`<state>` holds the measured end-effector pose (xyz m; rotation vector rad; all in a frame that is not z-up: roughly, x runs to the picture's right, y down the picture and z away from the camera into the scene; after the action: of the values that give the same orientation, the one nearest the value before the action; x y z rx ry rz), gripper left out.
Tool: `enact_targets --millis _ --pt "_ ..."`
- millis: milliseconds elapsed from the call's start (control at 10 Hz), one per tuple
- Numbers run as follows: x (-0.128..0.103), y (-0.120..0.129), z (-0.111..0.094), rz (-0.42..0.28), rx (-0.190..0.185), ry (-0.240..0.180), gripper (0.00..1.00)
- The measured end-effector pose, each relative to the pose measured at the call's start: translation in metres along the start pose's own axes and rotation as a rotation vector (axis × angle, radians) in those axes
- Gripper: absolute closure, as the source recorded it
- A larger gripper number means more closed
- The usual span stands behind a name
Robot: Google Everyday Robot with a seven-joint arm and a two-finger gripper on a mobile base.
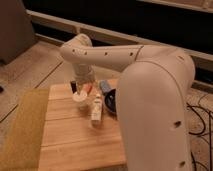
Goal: Knock the eraser over
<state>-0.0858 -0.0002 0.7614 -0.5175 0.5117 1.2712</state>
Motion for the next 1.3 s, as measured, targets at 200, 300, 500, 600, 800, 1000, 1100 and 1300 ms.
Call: enact_targets --millis 200,300,500,600,800,1000,1100,1300 --pt "-0.019 -0.005 0.010 -0.022 -0.005 0.020 0.35" --pt "-0.025 -0.006 0.018 -0.038 0.000 0.046 0.35" --pt "-0.034 -0.003 0.033 -0.075 0.009 0.092 0.35" --pt "-0.039 0.000 0.041 -0.094 0.011 0.110 0.35" --pt "-0.052 0.006 0.057 -0.142 0.007 0.133 0.35" --pt "-0.070 0.014 0.066 -0.194 -0.005 0.121 0.35" --pt "-0.086 0.020 0.067 -0.228 -0.026 0.092 0.35" --pt "-0.106 0.025 0.069 -0.263 -0.060 0.065 0.35"
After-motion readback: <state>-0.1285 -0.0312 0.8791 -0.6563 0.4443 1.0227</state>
